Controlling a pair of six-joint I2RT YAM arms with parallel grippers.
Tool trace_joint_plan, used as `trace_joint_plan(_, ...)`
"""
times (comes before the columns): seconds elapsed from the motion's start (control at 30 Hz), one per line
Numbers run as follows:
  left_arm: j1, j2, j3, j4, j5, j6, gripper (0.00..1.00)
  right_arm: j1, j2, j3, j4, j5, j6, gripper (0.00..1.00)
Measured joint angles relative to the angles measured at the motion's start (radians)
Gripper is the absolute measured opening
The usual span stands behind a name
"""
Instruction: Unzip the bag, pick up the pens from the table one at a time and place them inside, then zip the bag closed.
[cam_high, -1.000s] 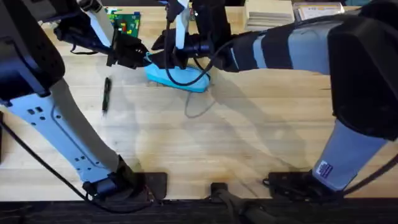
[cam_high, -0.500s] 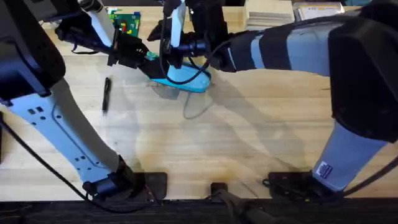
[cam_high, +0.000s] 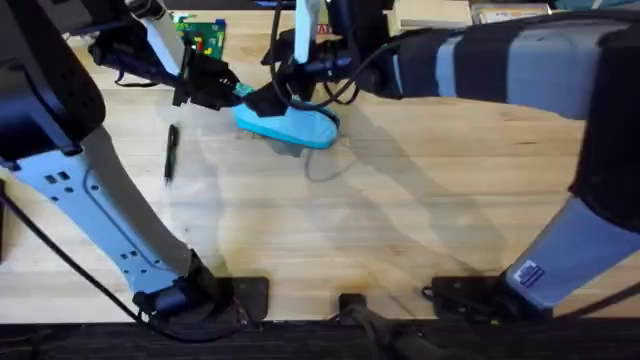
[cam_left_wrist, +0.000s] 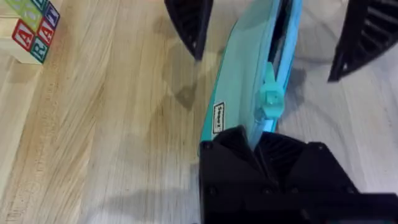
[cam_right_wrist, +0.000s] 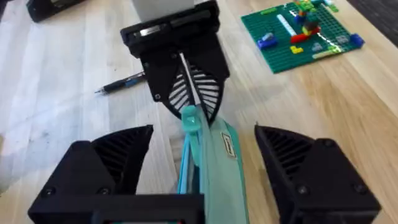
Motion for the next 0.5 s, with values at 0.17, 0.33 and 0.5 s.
trace_joint_plan(0.17, 0.0, 0.0, 0.0, 0.0, 0.0, 0.0, 0.042, -0.029, -0.05, 0.0, -0.113, 0.0, 0.001, 0.998)
trace_joint_plan(0.33, 0.0, 0.0, 0.0, 0.0, 0.0, 0.0, 0.042, -0.068, -0.128, 0.0, -0.255, 0.0, 0.001, 0.998)
trace_joint_plan(0.5, 0.0, 0.0, 0.0, 0.0, 0.0, 0.0, 0.042, -0.127, -0.203, 0.001, -0.39, -0.002, 0.001, 0.998)
